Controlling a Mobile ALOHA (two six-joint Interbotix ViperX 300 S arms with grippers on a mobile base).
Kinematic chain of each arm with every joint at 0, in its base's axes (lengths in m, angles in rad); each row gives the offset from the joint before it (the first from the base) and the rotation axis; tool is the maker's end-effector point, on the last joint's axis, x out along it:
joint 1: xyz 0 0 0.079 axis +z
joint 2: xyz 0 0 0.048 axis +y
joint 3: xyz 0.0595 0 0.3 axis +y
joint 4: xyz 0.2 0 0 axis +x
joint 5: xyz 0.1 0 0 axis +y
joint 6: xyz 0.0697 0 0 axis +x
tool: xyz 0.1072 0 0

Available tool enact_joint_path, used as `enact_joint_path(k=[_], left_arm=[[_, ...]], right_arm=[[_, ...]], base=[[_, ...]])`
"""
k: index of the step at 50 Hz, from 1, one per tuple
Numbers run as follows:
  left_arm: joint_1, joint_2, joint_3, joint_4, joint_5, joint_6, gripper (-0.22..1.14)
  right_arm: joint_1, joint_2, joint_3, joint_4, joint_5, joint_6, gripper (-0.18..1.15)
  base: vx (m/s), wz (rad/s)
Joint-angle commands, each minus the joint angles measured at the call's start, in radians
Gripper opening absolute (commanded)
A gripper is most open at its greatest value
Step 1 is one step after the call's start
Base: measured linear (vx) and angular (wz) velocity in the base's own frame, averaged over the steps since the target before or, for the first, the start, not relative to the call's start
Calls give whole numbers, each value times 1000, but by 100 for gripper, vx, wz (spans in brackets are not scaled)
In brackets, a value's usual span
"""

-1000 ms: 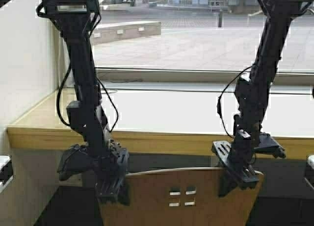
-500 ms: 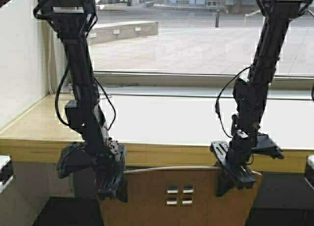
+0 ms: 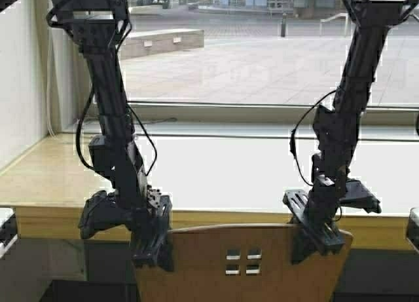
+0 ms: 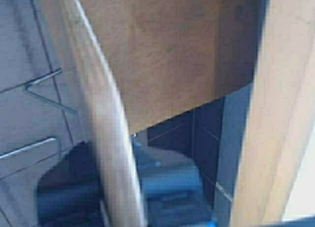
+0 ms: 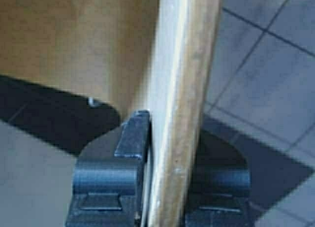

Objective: Push the chairs under the table

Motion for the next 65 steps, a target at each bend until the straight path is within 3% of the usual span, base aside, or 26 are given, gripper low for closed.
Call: enact_joint_path(k=[1, 17, 25, 38, 42, 49, 53, 56, 65], left_arm=[[54, -12, -123, -2, -29, 84, 4], [58, -3, -140, -9, -23, 98, 4], [58, -9, -127, -9, -23, 98, 7], [58, -26, -94, -2, -23, 100, 30], [58, -34, -86, 8, -23, 100, 45], [58, -58, -55, 11, -23, 100, 79], [58, -84, -25, 11, -15, 100, 92], [58, -109, 5, 14, -6, 100, 95], [58, -193, 91, 23, 2, 100, 95]], right_arm=[[38, 77, 52, -67, 5, -78, 4], [41, 91, 18, -94, -6, -80, 4], [41, 87, 3, -181, -9, -80, 4], [41, 61, -6, -209, -31, -80, 8], [41, 52, -8, -207, -15, -80, 23], [41, 44, -11, -204, 31, -80, 73], [41, 29, 2, -190, 31, -78, 95], [41, 17, 21, -181, 31, -78, 100], [41, -51, 72, -173, 6, -78, 99]], base=[[19, 1], [16, 2], [9, 0], [4, -2], [0, 0], [0, 0], [-1, 0], [-2, -2], [-2, -6]])
